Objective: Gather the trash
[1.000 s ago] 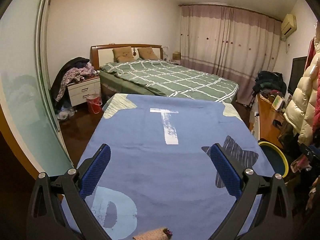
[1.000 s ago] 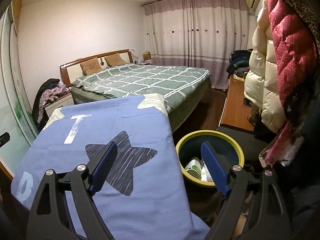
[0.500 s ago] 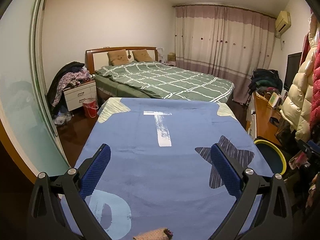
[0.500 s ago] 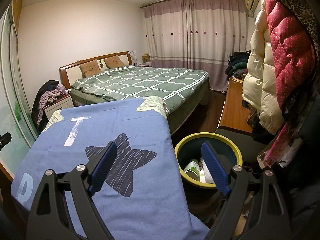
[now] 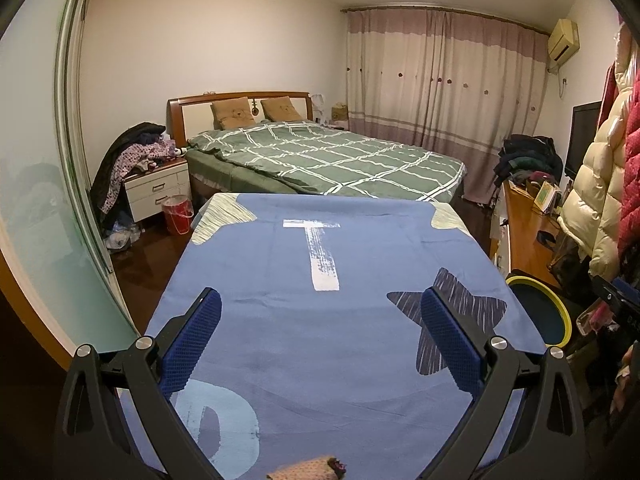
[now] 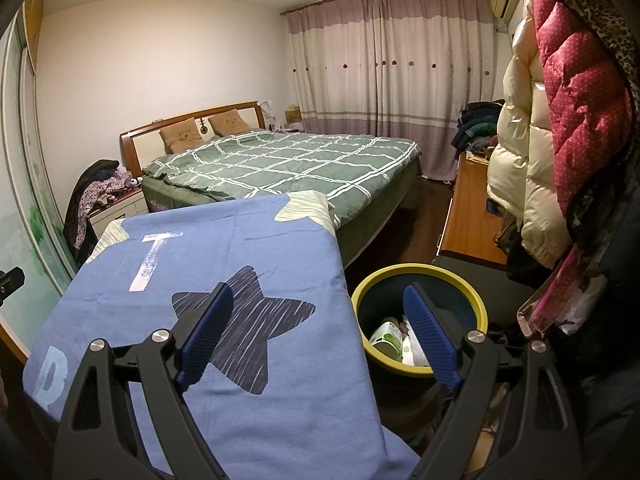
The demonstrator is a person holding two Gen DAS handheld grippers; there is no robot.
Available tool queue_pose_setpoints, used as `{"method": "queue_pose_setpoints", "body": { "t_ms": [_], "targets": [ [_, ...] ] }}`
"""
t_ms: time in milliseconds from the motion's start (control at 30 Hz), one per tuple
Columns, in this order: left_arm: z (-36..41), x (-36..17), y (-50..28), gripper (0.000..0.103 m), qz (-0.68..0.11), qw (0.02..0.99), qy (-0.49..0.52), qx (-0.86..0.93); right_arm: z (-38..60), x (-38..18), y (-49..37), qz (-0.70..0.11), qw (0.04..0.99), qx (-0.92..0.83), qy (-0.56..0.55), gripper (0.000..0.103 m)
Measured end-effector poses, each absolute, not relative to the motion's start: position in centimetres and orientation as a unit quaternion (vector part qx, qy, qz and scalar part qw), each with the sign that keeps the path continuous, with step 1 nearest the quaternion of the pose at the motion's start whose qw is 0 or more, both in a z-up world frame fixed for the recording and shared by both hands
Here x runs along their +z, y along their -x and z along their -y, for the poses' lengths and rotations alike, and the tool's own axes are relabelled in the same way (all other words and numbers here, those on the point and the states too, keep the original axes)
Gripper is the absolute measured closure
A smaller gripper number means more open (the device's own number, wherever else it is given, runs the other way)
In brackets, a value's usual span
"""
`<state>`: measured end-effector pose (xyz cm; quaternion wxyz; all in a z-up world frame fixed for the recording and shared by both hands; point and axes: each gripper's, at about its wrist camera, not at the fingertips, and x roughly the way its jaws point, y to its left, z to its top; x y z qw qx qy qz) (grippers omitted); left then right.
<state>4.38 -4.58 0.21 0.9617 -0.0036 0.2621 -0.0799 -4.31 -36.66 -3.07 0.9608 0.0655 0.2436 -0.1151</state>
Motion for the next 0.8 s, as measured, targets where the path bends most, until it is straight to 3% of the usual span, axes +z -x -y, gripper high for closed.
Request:
{"method": "queue_pose_setpoints", "body": {
  "t_ms": [800],
  "targets": [
    [4.76,0.06,-4.47,0.005,-0.264,0.961,0.001,-0.081,36.48,-3.47,3.98,-0.247,0.96,-0.115,-0.068,0.02]
  ]
}}
